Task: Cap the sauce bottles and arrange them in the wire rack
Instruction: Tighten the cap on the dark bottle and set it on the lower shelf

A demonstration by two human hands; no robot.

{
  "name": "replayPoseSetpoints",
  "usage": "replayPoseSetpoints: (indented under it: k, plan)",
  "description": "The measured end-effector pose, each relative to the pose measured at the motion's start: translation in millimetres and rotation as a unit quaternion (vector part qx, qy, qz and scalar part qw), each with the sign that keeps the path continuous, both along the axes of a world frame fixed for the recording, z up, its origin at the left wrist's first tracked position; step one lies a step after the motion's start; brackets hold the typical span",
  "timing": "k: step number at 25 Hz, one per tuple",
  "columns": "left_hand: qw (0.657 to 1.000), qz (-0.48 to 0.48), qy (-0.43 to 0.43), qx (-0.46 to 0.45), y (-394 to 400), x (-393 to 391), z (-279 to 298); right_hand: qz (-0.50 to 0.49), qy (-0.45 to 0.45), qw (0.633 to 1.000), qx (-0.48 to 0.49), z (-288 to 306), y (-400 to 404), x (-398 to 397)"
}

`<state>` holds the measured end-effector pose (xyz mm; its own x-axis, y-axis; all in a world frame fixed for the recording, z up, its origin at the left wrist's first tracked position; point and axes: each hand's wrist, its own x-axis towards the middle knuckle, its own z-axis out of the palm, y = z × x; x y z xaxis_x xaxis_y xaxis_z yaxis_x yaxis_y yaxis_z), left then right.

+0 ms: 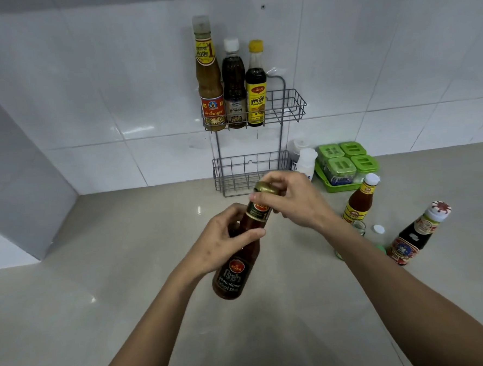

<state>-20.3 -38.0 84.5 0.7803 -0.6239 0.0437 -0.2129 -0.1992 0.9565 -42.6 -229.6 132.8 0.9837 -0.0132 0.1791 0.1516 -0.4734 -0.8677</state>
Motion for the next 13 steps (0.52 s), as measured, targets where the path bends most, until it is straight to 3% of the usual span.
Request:
replayPoseSetpoints:
  k: [4,8,13]
  plan:
    - [0.995,-0.072,0.065,0.039,26,10,-9,-0.016,-0.013,0.999,0.040,23,-11,10]
    - [0.998,-0.020,0.063,-0.006,32,15,-21,-0.033,0.006,0.994,0.107,20,-6,22]
    - [0.995,0.054,0.067,-0.059,24,30,-40,0.045,0.134,0.984,0.108,-19,16,36]
